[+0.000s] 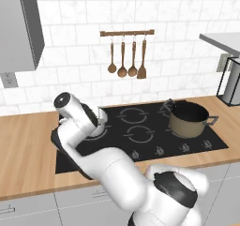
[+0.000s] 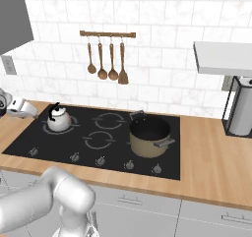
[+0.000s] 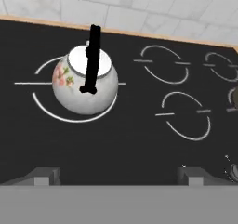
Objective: Pick the kettle from the counter and place it on a stove burner. Then turn the burner on.
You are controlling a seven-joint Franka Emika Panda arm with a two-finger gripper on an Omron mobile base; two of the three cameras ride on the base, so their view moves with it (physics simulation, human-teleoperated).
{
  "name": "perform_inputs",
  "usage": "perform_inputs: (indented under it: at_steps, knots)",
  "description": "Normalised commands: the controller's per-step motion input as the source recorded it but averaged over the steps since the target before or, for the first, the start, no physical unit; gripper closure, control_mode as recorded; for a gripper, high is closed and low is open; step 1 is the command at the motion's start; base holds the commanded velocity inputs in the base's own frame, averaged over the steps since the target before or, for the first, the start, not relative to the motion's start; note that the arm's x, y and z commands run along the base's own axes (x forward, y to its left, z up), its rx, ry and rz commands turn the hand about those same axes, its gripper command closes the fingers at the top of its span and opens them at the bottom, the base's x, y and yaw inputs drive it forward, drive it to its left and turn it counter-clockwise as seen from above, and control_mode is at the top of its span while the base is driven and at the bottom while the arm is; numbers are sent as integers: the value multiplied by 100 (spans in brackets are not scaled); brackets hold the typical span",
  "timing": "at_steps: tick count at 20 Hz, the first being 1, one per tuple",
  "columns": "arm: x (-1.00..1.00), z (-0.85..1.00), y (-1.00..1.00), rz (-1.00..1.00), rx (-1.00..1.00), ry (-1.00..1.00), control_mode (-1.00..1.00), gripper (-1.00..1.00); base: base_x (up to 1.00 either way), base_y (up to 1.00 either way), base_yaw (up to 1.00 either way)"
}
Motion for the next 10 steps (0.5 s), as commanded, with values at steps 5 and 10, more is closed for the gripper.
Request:
perform_inputs:
  at_steps: [5, 10]
  knots:
    - [-69, -35, -8, 12, 1, 43, -100, -100, 0, 0, 0]
    - [-14, -62, 1, 6, 14, 29, -100, -100, 0, 0, 0]
